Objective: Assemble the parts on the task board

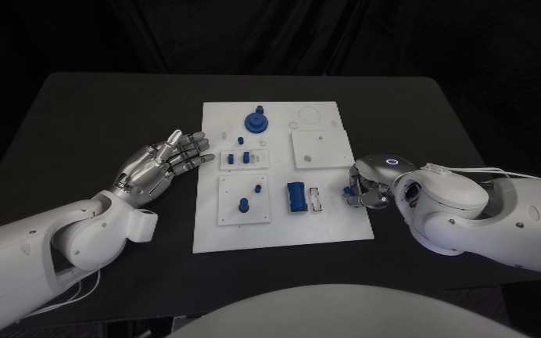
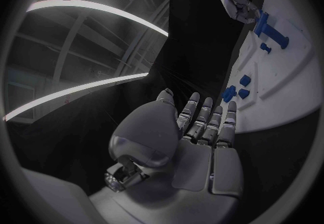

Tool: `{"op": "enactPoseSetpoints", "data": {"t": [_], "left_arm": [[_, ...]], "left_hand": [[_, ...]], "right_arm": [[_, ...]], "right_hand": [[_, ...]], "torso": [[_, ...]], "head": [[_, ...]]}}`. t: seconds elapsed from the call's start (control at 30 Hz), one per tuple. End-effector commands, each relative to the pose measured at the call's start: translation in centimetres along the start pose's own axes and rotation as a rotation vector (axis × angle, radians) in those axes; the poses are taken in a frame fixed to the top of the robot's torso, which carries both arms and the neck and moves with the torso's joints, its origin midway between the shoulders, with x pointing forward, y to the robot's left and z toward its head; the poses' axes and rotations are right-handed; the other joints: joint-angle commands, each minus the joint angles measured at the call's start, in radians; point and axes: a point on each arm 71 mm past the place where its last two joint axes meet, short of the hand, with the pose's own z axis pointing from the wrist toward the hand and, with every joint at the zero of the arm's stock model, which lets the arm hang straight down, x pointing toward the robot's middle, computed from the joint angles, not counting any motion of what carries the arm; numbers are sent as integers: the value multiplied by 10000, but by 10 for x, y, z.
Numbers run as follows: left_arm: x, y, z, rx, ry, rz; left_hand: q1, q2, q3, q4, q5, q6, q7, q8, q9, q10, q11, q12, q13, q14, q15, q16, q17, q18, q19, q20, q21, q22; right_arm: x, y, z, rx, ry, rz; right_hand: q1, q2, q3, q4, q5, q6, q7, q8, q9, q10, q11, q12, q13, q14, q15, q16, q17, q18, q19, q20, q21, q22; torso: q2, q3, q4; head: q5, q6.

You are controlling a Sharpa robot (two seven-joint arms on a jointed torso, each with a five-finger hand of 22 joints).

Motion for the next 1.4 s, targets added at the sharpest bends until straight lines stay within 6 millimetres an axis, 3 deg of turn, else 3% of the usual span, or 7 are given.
{"op": "enactPoseSetpoints", "data": {"t": [0.03, 0.07, 0.1, 0.2, 0.5, 0.8, 1.4], "left_arm": [[1, 0, 0, 62, 81, -41], [1, 0, 0, 60, 85, -43], [1, 0, 0, 60, 86, -44], [1, 0, 0, 62, 85, -44], [1, 0, 0, 75, 104, -54], [2, 1, 1, 75, 121, -61], [3, 1, 2, 65, 171, -86]], "left_hand": [[102, 11, 68, 5, 53, 46, 705, 66, 7, 57, 23, 25, 7, 20, 64, 55, 11, -111, 58, -25, 60, -3], [102, 11, 68, 5, 53, 46, 705, 66, 7, 57, 23, 25, 7, 20, 64, 55, 11, -111, 58, -25, 60, -3], [102, 11, 68, 5, 53, 46, 705, 66, 7, 57, 23, 25, 7, 20, 64, 55, 11, -111, 58, -25, 60, -3], [108, 17, 75, 3, 57, 36, 708, 64, 6, 55, 24, 24, 6, 19, 65, 61, 11, -114, 62, -25, 63, 1], [116, 27, 86, 0, 62, 23, 710, 61, 4, 49, 26, 17, 4, 13, 67, 60, 9, -117, 55, -26, 61, -12], [116, 27, 86, 0, 62, 23, 710, 61, 4, 49, 26, 17, 4, 13, 67, 60, 9, -117, 55, -26, 61, -12], [130, 37, 106, -5, 68, 18, 712, 60, 2, 46, 32, 14, 3, 8, 72, 68, 9, -122, 57, -26, 63, -13]], "right_arm": [[11, -4, 1, 414, 614, 300], [12, -5, 2, 473, 766, 591], [13, -5, 2, 519, 870, 857], [15, -6, 3, 620, 1076, 1681], [13, -4, -2, 591, 940, 4533], [1, 13, -9, 151, 585, 6805], [2, 23, 1, 63, 749, 7340]], "right_hand": [[388, 75, 204, -110, 106, -82, 9, -80, 5, 1057, 0, 27, 2635, 957, -64, -41, 2187, -138, 154, -47, -89, 1770], [436, 72, 262, -138, 43, -86, 18, -95, 21, 1057, 7, 27, 2635, 957, -59, -41, 2189, -140, 155, -44, -85, 1772], [711, 40, 711, -251, -1041, -63, 16, -146, 84, 1057, 5, 27, 2635, 961, -70, -34, 2206, -137, 148, -49, -97, 1770], [698, -268, 1568, -169, -1538, 19, 19, -221, 204, 1057, 61, 27, 2635, 968, -66, -21, 2234, -145, 164, -22, -65, 1782], [491, -590, 2531, -263, -1360, 128, 12, -132, 524, 1057, 3, 27, 2635, 963, -58, -32, 2198, -141, 176, -32, -65, 1783], [105, -686, 2843, -158, -1482, 157, -24, -125, 670, 1057, -25, 27, 2635, 955, -79, -50, 2142, -122, 155, -48, -151, 1757], [-286, -679, 3061, 36, -1915, 120, -39, -194, 769, 1057, -40, 27, 2635, 944, -96, -71, 2080, -106, 136, -67, -222, 1737]], "torso": [[-6, 0, 1], [-3, 0, 2], [-1, 1, 2], [-5, 3, 13], [-5, 1, 22], [-3, 4, -3], [4, -8, 20]], "head": [[27, 1], [38, 1], [48, 1], [58, 1], [65, 1], [123, 1], [134, 1]]}}
